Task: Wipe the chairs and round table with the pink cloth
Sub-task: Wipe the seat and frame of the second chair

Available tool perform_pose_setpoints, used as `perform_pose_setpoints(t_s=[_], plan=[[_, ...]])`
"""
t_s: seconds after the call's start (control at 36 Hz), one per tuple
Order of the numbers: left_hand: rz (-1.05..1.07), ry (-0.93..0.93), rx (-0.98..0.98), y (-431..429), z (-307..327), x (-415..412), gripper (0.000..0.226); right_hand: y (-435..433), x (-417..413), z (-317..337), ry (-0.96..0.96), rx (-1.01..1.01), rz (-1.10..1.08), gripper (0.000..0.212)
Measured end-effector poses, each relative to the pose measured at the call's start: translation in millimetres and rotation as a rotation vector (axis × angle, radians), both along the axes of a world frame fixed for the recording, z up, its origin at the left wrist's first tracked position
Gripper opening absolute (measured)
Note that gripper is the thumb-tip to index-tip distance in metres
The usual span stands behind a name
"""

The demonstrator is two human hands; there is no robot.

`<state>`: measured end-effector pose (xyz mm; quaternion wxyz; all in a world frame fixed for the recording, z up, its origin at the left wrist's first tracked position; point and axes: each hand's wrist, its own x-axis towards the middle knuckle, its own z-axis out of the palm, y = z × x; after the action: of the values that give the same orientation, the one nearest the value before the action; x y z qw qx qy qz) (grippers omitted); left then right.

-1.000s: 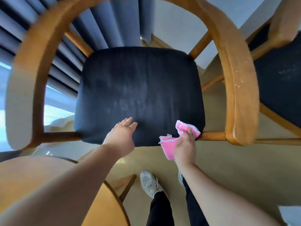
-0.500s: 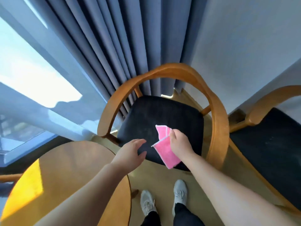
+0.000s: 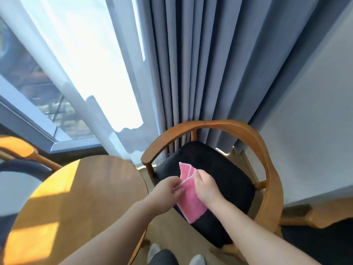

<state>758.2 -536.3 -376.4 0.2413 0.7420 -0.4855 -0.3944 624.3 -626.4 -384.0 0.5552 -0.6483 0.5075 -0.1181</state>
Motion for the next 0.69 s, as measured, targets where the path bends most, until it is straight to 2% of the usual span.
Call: perform_pose_setpoints(t_s=[0.11, 0.19, 0.28, 0.47, 0.69], plan=[[0.055, -0.019, 0.000, 2.7, -2.5, 14.2, 0.017, -6.7, 11.2, -1.4, 0.014, 0.056, 0.138, 0.031], [0.087, -0.030, -0.014, 0.8, -2.0, 28.9, 0.016, -14.6, 20.6, -1.0, -0.074, 0.165, 0.215, 0.026], [0.140, -0.037, -0.032, -3.2, -4.4, 44.9, 0.018, -23.7, 30.7, -0.9, -0.164, 0.238, 0.301, 0.040], [0.143, -0.015, -0.021, -23.7, -20.1, 85.3, 0.019, -48.2, 70.3, -8.3, -0.049, 0.083, 0.335, 0.034], [0.171, 0.014, -0.045, -54.5, -33.8, 134.4, 0.023, -78.4, 121.0, -15.8, 0.017, 0.087, 0.306, 0.034]])
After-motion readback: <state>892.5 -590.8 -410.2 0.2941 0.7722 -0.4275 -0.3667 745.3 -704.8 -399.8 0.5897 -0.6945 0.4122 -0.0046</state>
